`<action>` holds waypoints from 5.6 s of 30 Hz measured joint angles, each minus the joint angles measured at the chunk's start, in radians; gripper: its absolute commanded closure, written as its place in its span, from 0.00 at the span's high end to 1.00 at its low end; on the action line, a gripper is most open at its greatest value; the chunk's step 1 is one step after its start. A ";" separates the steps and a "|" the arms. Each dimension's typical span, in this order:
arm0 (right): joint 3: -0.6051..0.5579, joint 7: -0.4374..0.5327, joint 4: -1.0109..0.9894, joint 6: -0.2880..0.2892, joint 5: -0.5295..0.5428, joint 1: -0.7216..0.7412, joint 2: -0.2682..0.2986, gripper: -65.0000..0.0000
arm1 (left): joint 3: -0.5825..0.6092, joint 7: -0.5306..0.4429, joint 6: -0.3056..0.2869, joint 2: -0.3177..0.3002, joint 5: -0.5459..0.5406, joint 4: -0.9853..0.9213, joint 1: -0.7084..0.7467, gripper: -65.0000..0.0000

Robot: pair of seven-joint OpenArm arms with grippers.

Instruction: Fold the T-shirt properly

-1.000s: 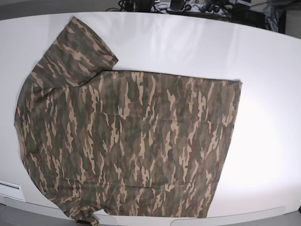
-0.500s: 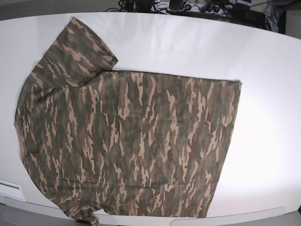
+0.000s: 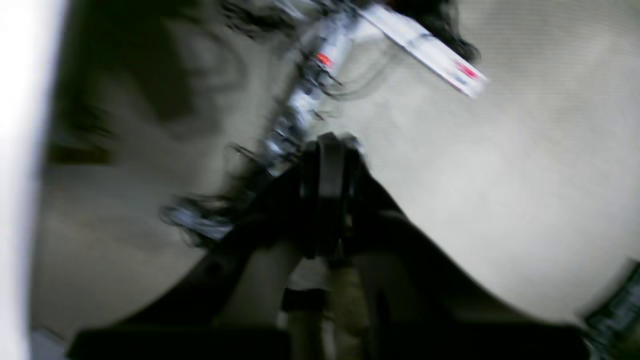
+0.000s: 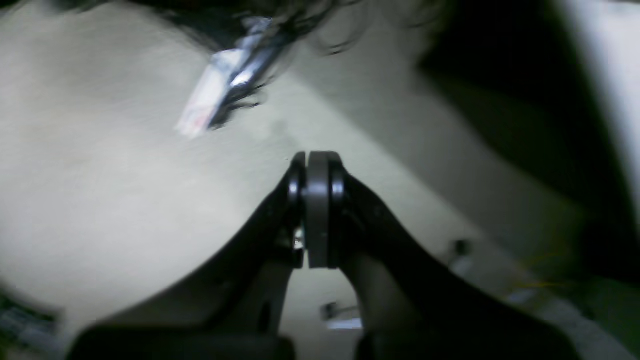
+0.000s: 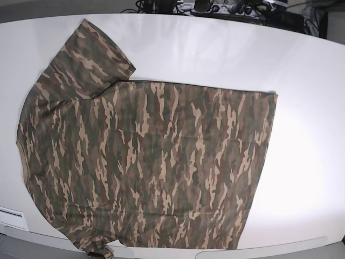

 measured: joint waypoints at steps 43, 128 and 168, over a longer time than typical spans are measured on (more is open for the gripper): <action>0.243 0.136 0.018 -0.026 -0.076 0.139 0.101 0.00 | 0.045 -0.714 -0.334 -0.591 0.200 -0.394 -0.673 0.71; 0.365 0.308 -0.481 0.200 0.258 0.692 0.206 0.00 | 0.726 -0.527 -0.261 -0.416 0.171 -0.500 -1.374 0.00; 0.539 0.177 -0.005 0.101 0.159 0.226 0.273 0.00 | 0.737 -0.321 -0.183 -0.711 0.047 -0.068 -1.358 0.00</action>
